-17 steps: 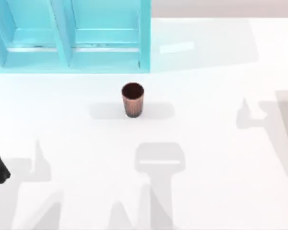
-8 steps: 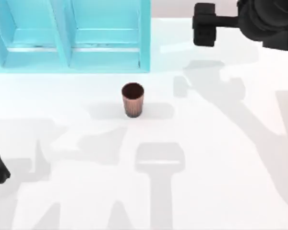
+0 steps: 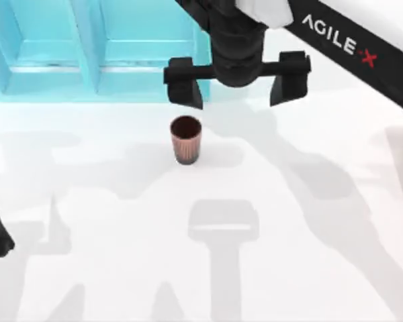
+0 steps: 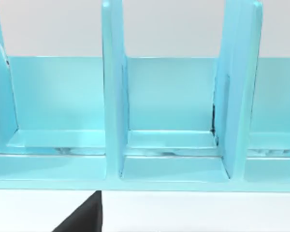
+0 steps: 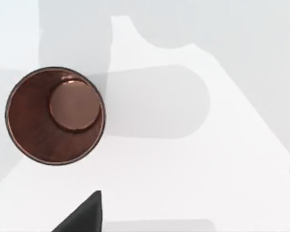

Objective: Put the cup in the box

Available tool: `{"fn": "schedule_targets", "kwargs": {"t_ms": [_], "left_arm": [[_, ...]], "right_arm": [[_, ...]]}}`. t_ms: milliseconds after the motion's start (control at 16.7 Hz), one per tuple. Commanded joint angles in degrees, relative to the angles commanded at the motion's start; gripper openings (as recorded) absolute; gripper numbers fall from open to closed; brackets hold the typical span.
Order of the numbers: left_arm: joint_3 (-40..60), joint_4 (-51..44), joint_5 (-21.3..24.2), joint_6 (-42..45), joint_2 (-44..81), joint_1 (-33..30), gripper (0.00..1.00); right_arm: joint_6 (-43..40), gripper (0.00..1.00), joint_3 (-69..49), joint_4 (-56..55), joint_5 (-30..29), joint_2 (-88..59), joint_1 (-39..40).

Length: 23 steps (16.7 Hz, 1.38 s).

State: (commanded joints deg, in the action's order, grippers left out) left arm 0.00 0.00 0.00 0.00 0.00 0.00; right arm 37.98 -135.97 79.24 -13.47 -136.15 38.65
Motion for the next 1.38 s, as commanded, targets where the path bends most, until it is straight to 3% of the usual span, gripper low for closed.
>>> {"fn": "schedule_targets", "kwargs": {"t_ms": [300, 660, 900, 1380], "left_arm": [[0.00, 0.00, 0.00, 0.00, 0.00, 0.00, 1.00], [0.00, 0.00, 0.00, 0.00, 0.00, 0.00, 1.00], [0.00, 0.00, 0.00, 0.00, 0.00, 0.00, 1.00], [0.00, 0.00, 0.00, 0.00, 0.00, 0.00, 1.00]], "right_arm": [[3.33, 1.00, -14.34, 4.05, 1.31, -8.74, 2.59], [3.72, 1.00, -15.98, 4.33, 1.52, -9.57, 2.90], [3.31, 1.00, -13.72, 1.97, 1.60, -9.73, 2.44], [1.69, 1.00, 0.73, -15.25, 1.94, -11.95, 0.85]]}}
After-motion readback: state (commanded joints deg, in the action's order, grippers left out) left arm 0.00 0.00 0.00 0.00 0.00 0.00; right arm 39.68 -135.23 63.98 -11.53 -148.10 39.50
